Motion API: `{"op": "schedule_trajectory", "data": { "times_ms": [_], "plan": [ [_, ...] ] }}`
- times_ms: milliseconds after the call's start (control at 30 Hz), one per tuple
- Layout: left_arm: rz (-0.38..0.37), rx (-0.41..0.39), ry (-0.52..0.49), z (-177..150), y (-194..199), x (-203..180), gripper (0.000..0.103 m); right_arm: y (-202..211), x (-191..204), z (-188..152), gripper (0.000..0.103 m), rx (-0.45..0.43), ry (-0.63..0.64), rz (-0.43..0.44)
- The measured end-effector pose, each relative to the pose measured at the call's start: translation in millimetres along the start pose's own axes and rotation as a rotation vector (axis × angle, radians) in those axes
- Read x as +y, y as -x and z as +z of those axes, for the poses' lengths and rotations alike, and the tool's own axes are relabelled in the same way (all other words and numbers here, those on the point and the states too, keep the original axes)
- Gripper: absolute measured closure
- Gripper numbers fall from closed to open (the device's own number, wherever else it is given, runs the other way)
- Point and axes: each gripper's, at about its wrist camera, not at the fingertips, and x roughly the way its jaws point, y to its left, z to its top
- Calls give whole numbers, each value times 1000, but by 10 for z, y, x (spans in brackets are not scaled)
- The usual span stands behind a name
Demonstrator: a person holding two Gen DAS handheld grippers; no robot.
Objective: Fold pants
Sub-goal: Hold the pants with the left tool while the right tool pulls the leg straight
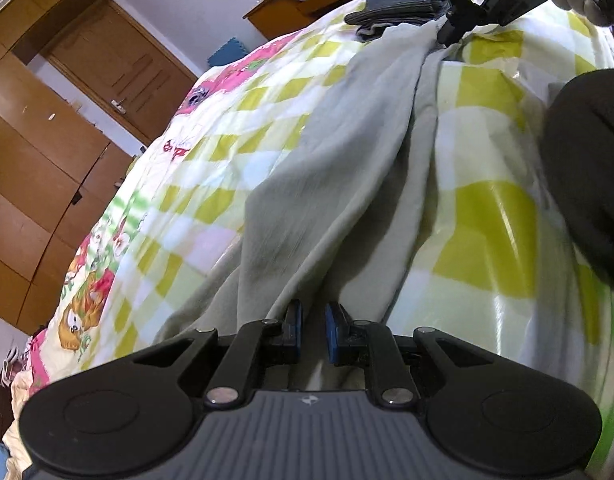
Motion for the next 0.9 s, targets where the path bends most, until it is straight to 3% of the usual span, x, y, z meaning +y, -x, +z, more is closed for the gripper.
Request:
{"op": "schedule_trajectory", "data": {
  "times_ms": [167,267,367,433,467,500,700,800,900],
  "plan": [
    [2,5,-33,118,-53,-64,72,7,70,143,90,-47,14,27],
    [-3,3,-47,173,-71,-125,72,-150,26,255,63,-46,-17,-2],
    [-8,1,-62,224,-91,-158,72,-274,-73,322,67,-48,-63,10],
    [-8,0,-70,249,-98,-171,72,-315,-91,362,75,-61,-86,10],
    [-7,-1,-72,257,-96,-172,72,-314,-104,376,96,-64,-101,26],
    [-5,-2,-72,267,-95,-171,72,-293,-107,391,99,-66,-115,49],
    [1,-39,-57,361,-32,-143,72,142,-98,390,99,-162,-75,112],
    [-21,-34,-72,350,-89,-222,72,59,-231,356,99,-128,-65,28],
    [-29,-25,-96,305,-115,-330,72,66,-397,310,99,-128,-116,21]
  ]
}}
